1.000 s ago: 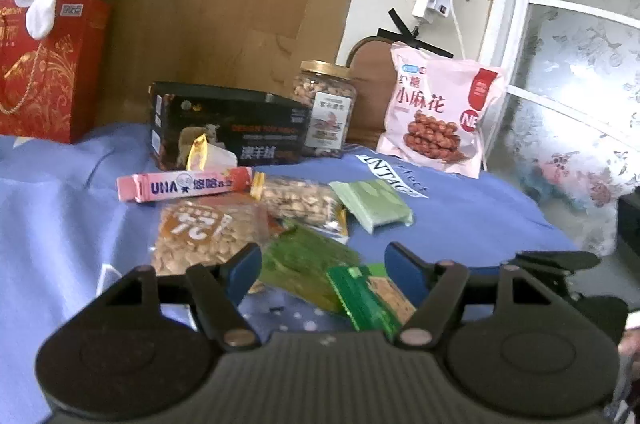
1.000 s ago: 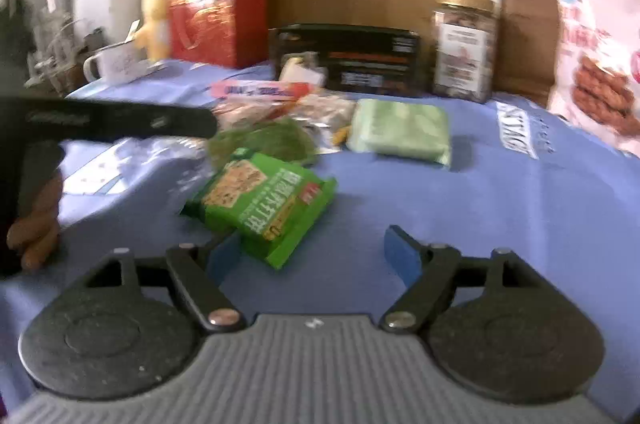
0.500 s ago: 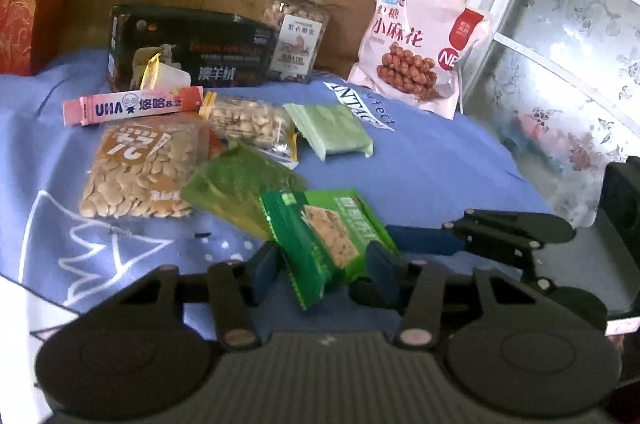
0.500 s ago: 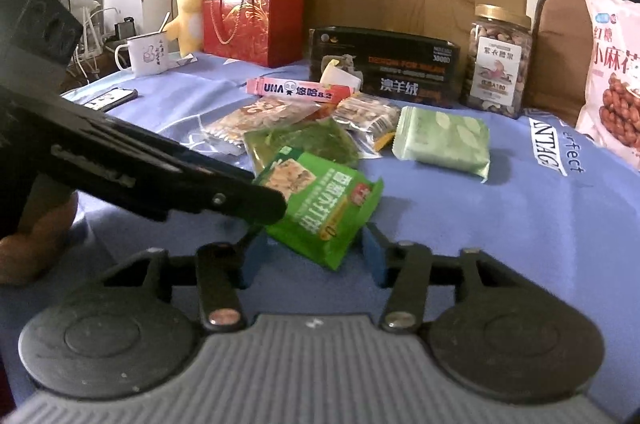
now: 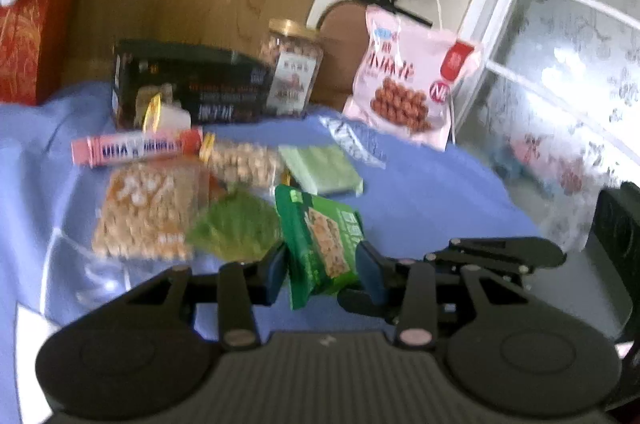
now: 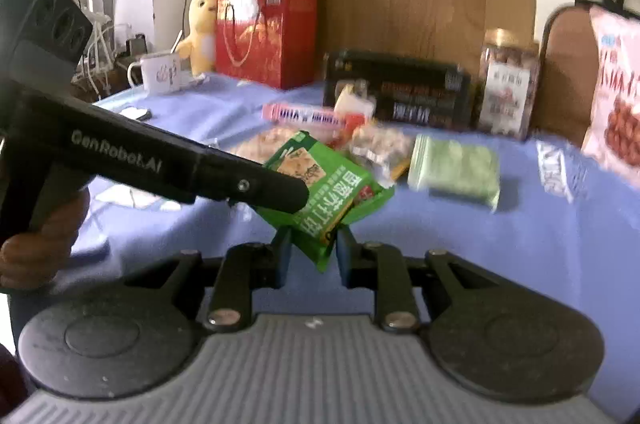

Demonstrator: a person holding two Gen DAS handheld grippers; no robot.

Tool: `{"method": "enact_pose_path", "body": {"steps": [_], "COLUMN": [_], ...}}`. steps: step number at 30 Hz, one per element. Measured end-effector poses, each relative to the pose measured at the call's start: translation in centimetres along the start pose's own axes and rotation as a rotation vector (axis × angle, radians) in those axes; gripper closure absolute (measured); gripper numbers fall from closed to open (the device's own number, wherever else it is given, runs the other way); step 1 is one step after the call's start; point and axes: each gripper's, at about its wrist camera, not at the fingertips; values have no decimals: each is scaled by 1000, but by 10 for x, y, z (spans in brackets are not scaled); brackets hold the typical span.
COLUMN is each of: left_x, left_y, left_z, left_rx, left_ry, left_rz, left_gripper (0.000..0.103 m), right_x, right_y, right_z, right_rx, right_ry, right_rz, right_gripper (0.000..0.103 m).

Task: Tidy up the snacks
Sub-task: 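Lift the green cracker pack with the right gripper over the green tin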

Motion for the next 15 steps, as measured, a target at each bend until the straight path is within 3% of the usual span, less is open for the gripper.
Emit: {"method": "enact_pose_path", "body": {"steps": [7, 15], "left_x": [-57, -122], "left_y": [-1, -27], "left_z": [-8, 5], "left_rx": [-24, -39], "left_ry": [-69, -74], "left_rz": [-100, -203], "left_gripper": [66, 65], "right_x": [-47, -94], "right_y": [-8, -41], "right_z": [-10, -43], "right_rx": [86, 156], "right_ry": [110, 158], "right_rz": [-108, -201], "right_gripper": [77, 78]}}
Point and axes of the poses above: each gripper's, at about its wrist camera, not at the fingertips, and y roughly against the way its jaws point, z to its left, x to its underside, and after that the axes turned 5 degrees about y, right-handed
